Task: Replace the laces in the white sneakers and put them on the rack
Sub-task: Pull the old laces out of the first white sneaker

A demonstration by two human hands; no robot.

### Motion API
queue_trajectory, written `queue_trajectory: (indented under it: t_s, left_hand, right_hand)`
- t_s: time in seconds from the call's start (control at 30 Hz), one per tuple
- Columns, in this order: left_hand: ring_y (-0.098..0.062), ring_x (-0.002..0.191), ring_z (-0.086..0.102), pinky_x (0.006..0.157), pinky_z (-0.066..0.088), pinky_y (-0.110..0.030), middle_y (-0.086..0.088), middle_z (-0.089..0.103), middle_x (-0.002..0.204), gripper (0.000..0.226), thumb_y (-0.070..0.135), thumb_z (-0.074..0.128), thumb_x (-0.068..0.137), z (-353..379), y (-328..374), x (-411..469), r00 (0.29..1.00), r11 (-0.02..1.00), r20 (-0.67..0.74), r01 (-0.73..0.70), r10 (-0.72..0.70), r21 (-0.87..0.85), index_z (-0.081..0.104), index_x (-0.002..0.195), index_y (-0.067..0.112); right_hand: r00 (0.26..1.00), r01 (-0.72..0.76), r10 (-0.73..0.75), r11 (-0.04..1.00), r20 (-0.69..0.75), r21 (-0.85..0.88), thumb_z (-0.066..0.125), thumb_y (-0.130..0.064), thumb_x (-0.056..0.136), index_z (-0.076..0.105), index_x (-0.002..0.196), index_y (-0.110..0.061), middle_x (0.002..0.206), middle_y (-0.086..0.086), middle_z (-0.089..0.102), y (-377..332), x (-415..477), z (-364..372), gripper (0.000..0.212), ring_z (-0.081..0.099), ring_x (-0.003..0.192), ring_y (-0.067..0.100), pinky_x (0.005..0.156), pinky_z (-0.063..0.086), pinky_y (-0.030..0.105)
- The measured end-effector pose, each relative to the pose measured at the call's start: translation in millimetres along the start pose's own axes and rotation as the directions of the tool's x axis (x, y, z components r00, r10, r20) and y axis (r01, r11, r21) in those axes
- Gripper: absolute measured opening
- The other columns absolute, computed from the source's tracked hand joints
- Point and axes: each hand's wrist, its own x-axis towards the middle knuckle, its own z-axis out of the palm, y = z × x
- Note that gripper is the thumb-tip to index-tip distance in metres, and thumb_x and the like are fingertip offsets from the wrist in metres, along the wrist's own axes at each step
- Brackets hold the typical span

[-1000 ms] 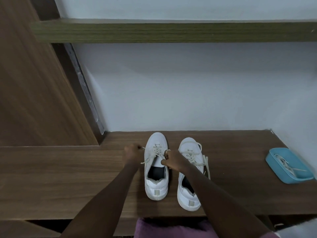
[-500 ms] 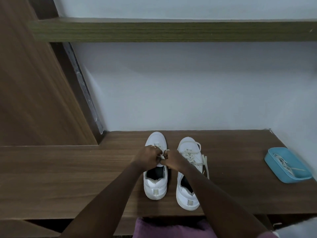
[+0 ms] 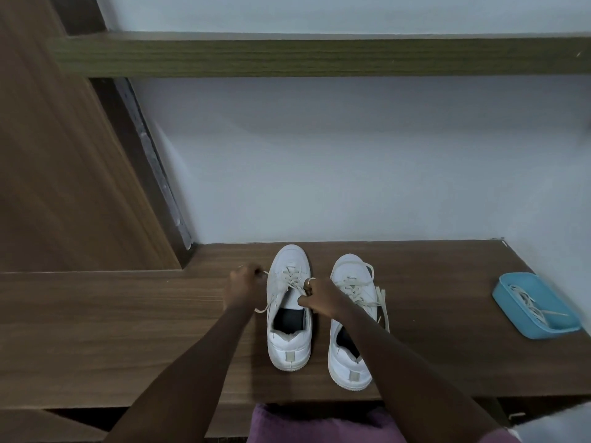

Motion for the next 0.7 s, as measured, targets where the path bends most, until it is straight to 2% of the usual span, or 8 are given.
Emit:
queue_trajectory:
  t_s: [0.1, 0.17, 0.23, 0.3, 0.43, 0.53, 0.63, 0.7]
  left_hand:
    - [-0.029, 0.081, 0.059, 0.067, 0.046, -0.032, -0.016, 0.067, 0.095, 0.023, 0.007, 0.049, 0.087, -8.5, -6.5, 5.5, 0.981, 0.982, -0.051, 0.186, -0.187, -0.005, 0.07, 0.094, 0.009]
    - [-0.029, 0.093, 0.061, 0.079, 0.051, -0.035, -0.015, 0.065, 0.105, 0.024, 0.008, 0.05, 0.087, -8.7, -9.9, 9.3, 0.969, 0.967, 0.032, 0.242, -0.245, 0.081, 0.069, 0.101, 0.011]
    - [-0.029, 0.11, 0.058, 0.093, 0.048, -0.035, -0.011, 0.062, 0.12, 0.036, 0.014, 0.055, 0.086, -7.1, -5.0, 9.9, 0.964, 0.975, 0.195, 0.15, -0.181, 0.163, 0.06, 0.121, 0.015]
    - [-0.025, 0.117, 0.055, 0.098, 0.042, -0.033, -0.006, 0.059, 0.128, 0.044, 0.021, 0.055, 0.086, -2.3, 5.4, 8.4, 0.953, 0.97, 0.304, -0.078, 0.005, 0.231, 0.053, 0.13, 0.024]
    - [-0.015, 0.112, 0.057, 0.096, 0.032, -0.03, 0.004, 0.065, 0.117, 0.047, 0.045, 0.034, 0.08, 7.9, 29.3, -4.3, 0.863, 0.771, 0.396, -0.475, 0.314, 0.424, 0.065, 0.111, 0.028]
    - [-0.022, 0.092, 0.064, 0.088, 0.039, -0.03, -0.002, 0.07, 0.093, 0.033, 0.04, 0.048, 0.078, 12.0, 27.2, -3.9, 0.806, 0.688, 0.447, -0.576, 0.388, 0.442, 0.069, 0.088, 0.017]
    - [-0.021, 0.055, 0.065, 0.062, 0.047, -0.025, -0.001, 0.065, 0.059, 0.017, 0.031, 0.062, 0.066, 13.2, 17.5, -0.7, 0.818, 0.763, 0.466, -0.528, 0.338, 0.374, 0.064, 0.059, 0.016]
    - [-0.025, 0.07, 0.066, 0.065, 0.046, -0.028, -0.005, 0.069, 0.073, 0.029, 0.033, 0.05, 0.076, 12.9, 16.1, -5.5, 0.839, 0.828, 0.411, -0.488, 0.357, 0.277, 0.071, 0.074, 0.013]
  right_hand:
    - [1.0, -0.002, 0.002, 1.0, 0.004, 0.004, 0.059, -0.017, 0.08, 0.034, 0.06, -0.016, 0.062, 0.0, 0.04, -0.2, 0.9, 0.5, 0.033, 0.04, 0.057, 0.016, 0.057, 0.031, 0.028]
    - [1.0, -0.003, 0.003, 1.0, -0.005, 0.009, 0.059, -0.017, 0.079, 0.033, 0.06, -0.016, 0.062, 0.001, 0.04, 0.3, 1.8, 0.7, 0.033, 0.042, 0.059, 0.019, 0.058, 0.032, 0.028]
    - [1.0, -0.004, 0.004, 1.0, -0.007, 0.006, 0.059, -0.016, 0.079, 0.033, 0.06, -0.015, 0.063, 0.002, 0.04, 0.7, 2.8, 1.2, 0.032, 0.042, 0.06, 0.02, 0.057, 0.031, 0.028]
    - [1.0, -0.007, 0.007, 1.0, -0.008, 0.009, 0.06, -0.017, 0.079, 0.034, 0.061, -0.014, 0.064, 0.003, 0.04, 0.8, 3.3, 1.9, 0.032, 0.042, 0.06, 0.02, 0.056, 0.031, 0.028]
    - [1.0, -0.018, 0.018, 1.0, -0.009, 0.002, 0.061, -0.019, 0.079, 0.042, 0.064, -0.013, 0.068, 0.005, 0.049, 0.9, 4.3, 2.2, 0.024, 0.048, 0.062, 0.02, 0.057, 0.036, 0.029]
    - [1.0, -0.026, 0.026, 1.0, -0.001, -0.001, 0.061, -0.021, 0.079, 0.043, 0.064, -0.015, 0.071, 0.005, 0.05, 1.8, 4.9, 3.0, 0.025, 0.05, 0.064, 0.02, 0.059, 0.037, 0.03]
    - [1.0, -0.026, 0.026, 1.0, -0.016, -0.008, 0.061, -0.022, 0.078, 0.037, 0.06, -0.018, 0.069, 0.002, 0.045, 1.8, 4.7, 3.3, 0.03, 0.046, 0.062, 0.019, 0.058, 0.035, 0.03]
    - [0.999, -0.027, 0.027, 0.999, -0.017, -0.018, 0.061, -0.023, 0.078, 0.037, 0.06, -0.016, 0.072, 0.005, 0.046, 1.5, 4.5, 3.4, 0.031, 0.043, 0.061, 0.018, 0.057, 0.034, 0.03]
